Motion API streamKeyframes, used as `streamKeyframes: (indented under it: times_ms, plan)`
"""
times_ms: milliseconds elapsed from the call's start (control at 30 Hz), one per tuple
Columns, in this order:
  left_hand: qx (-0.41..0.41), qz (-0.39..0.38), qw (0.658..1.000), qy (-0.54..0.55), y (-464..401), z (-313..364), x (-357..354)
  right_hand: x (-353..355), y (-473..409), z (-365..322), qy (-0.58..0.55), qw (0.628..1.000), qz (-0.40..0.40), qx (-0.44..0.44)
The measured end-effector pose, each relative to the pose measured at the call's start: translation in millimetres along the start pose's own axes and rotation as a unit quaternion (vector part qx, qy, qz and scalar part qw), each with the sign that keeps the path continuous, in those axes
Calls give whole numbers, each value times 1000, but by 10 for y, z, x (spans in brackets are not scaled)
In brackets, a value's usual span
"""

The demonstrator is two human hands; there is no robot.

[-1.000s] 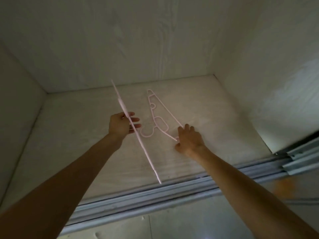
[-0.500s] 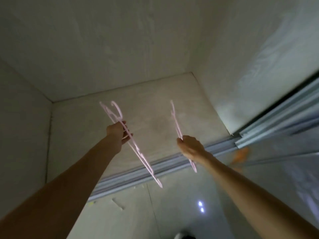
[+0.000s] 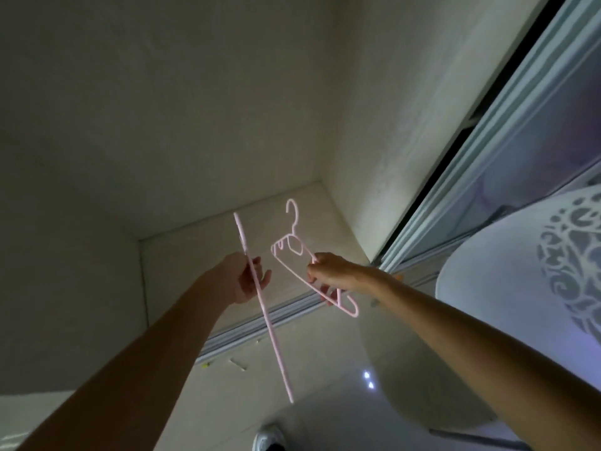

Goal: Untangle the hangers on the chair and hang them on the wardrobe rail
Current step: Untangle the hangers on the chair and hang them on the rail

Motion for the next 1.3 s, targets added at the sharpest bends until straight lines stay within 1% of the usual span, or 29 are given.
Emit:
streamKeyframes:
  times_ms: [167, 267, 333, 433, 600, 700, 800, 867, 1000, 1167, 1300]
  plan:
    - [-37, -40, 999, 5, 1051, 389, -182, 384, 999, -500, 14, 999, 2, 37]
    - [-73, -43, 996, 15, 1785, 661, -237, 539, 1679, -775, 45, 997, 6, 58]
    - [-118, -43, 992, 24, 2303, 909, -258, 650, 2195, -993, 73, 993, 23, 92]
    - [-163, -54, 983, 63, 2946, 1294, -241, 788, 2841, -1312, 101, 983, 55, 145]
    - [-211, -61, 971, 98, 3631, 1870, -225, 995, 3463, -1714, 127, 969, 103, 188]
    - [-234, -64, 964, 108, 3878, 2196, -218, 1112, 3739, -1983, 140, 960, 126, 207]
    - [-246, -72, 963, 88, 3989, 2484, -214, 1256, 3917, -2264, 138, 953, 153, 221]
    - [-251, -90, 961, 67, 3986, 2688, -217, 1381, 3976, -2465, 139, 946, 186, 227]
    - [-233, -125, 961, 86, 3885, 3001, -267, 1642, 4059, -2789, 124, 931, 254, 231]
    - [-228, -180, 953, 82, 3875, 3444, -462, 1978, 4139, -3221, 131, 893, 360, 235]
    - [-239, -194, 948, 77, 3875, 3715, -633, 2148, 4153, -3592, 163, 858, 423, 240]
Point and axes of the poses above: each hand's wrist, its own y-axis away from the middle knuckle, its own x-axis out of the back of the hand, z = x × y, the point moved 5 cm from there along -y, towards the middle knuckle, and after that the axes turned 7 degrees about -x, right-handed, at the moved point
